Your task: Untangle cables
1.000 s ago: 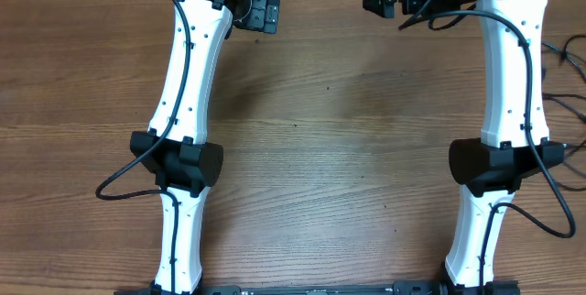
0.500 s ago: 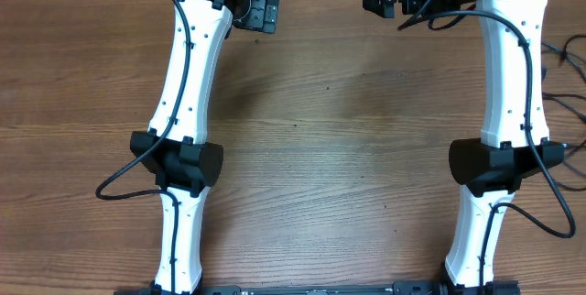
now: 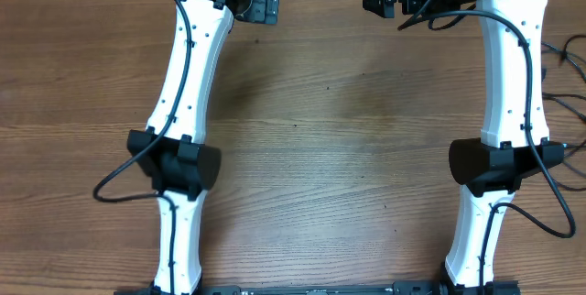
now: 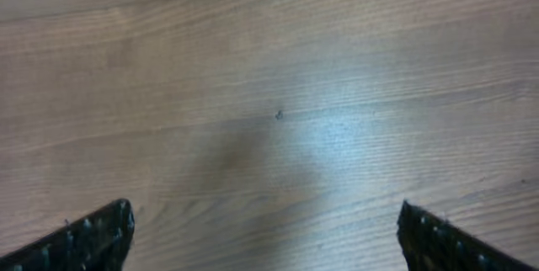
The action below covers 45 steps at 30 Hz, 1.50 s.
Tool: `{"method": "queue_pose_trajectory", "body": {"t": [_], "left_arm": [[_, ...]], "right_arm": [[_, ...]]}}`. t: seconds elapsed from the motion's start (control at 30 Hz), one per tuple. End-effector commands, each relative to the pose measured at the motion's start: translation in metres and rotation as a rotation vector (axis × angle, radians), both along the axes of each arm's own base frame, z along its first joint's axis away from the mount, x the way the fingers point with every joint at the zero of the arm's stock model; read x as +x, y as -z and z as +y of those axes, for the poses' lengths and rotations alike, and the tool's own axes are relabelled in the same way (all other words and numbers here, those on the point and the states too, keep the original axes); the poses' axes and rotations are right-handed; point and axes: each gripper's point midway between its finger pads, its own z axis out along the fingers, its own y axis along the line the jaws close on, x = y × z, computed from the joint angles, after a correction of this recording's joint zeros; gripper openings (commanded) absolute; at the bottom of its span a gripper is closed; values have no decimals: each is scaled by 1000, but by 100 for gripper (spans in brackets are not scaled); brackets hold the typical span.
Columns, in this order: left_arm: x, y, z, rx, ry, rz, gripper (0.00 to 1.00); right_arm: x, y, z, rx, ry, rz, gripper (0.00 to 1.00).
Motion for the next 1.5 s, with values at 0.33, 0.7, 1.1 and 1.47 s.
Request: {"method": "queue_pose_trajectory", "body": {"t": [0.33,0.7,1.1,1.47], "left_arm": [[-37,-72,22,-112,-36,-412,100],[-110,-114,44,-235,-44,-869,100],[-193,-115,111,-246,-188,-1172,100],[-242,-77,150,-229,-297,-1226,100]], "right_arm": [[-5,-11,0,8,0,-19,100],[-5,-11,0,8,1,-19,100],[-5,-11,0,8,1,-19,100],[-5,-11,0,8,1,-19,100]]}}
